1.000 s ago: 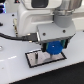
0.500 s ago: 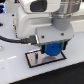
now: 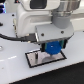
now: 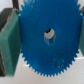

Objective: Insert the blue gear onto the right peg, followed by the red gear

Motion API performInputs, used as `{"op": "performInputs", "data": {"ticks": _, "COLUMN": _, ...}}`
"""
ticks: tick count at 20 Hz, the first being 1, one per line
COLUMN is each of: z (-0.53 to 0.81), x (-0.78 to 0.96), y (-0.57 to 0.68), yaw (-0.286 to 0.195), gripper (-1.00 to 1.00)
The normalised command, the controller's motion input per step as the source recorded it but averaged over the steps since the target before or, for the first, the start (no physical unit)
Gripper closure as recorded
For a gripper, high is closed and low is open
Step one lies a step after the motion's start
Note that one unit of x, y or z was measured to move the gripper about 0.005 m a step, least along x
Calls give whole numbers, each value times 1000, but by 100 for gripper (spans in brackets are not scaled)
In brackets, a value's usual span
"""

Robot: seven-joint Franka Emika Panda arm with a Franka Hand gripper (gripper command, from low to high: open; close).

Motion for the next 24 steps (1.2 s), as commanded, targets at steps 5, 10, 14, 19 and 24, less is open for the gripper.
{"op": "performInputs", "data": {"ticks": 5, "z": -442, "x": 139, "y": 0, "yaw": 0, "gripper": 100}}
{"op": "performInputs", "data": {"ticks": 10, "z": -558, "x": 78, "y": 0, "yaw": 0, "gripper": 100}}
{"op": "performInputs", "data": {"ticks": 14, "z": -200, "x": 17, "y": 28, "yaw": 0, "gripper": -100}}
{"op": "performInputs", "data": {"ticks": 19, "z": 301, "x": -7, "y": 125, "yaw": 0, "gripper": -100}}
{"op": "performInputs", "data": {"ticks": 24, "z": 530, "x": -119, "y": 114, "yaw": 0, "gripper": -100}}
